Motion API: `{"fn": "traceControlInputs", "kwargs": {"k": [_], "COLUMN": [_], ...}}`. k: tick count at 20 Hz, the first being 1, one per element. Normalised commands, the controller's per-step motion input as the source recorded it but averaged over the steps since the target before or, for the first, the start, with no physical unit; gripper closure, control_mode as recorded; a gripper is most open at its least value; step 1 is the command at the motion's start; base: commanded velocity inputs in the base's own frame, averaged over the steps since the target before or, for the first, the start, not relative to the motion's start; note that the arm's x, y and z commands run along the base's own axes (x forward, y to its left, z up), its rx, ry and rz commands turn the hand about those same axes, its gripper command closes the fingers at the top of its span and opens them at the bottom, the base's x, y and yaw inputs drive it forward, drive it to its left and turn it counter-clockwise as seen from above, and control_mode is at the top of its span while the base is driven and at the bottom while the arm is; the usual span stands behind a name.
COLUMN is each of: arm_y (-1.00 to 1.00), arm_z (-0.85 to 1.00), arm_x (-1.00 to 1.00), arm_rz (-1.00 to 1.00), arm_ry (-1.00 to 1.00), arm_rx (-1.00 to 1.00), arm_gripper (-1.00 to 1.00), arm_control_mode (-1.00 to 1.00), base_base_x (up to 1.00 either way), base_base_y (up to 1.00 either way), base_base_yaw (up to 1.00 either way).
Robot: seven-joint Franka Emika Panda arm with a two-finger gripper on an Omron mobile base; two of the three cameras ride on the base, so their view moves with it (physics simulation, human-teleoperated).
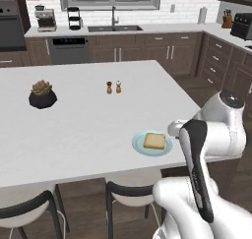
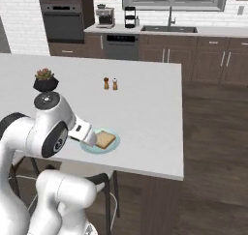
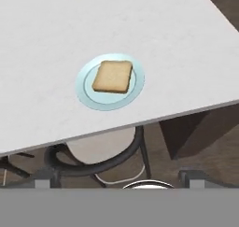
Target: Start the toaster. Once the lever pops up, take the bread to the plate on the dining counter.
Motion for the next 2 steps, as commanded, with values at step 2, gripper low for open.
{"fn": "traceControlInputs", "kwargs": {"k": [2], "arm_y": [0.26], "arm_z": [0.00], "arm_x": [-1.00], "arm_rz": [0.01], "arm_ry": [-0.30], "arm_rx": [0.00], "arm_gripper": [-1.00], "arm_control_mode": [-1.00], "base_base_x": [0.00], "base_base_y": [0.00], "base_base_yaw": [0.00]}}
